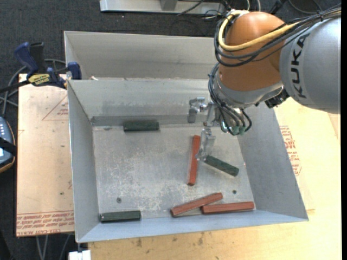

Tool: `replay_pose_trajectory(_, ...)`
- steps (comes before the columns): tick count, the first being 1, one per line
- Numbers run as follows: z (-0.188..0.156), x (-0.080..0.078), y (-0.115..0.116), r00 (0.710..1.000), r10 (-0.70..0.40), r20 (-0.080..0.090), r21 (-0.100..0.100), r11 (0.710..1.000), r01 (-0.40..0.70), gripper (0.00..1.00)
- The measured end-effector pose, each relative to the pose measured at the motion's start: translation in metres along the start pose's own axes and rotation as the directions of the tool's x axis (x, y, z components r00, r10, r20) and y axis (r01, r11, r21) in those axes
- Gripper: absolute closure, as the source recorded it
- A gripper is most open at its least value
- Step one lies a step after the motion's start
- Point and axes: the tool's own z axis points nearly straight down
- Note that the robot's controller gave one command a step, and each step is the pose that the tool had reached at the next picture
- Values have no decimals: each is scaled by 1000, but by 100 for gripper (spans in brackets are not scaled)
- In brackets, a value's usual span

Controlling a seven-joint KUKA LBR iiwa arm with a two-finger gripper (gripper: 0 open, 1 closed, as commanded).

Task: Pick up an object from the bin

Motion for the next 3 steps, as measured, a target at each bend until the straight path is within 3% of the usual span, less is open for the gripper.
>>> replay_pose_trajectory(1,129,41,-48,969,-248,-1,0,969,248,0)
replay_pose_trajectory(2,176,-2,-45,869,-495,6,2,869,495,0)
replay_pose_trajectory(3,174,-2,-45,870,-493,9,3,870,493,100)
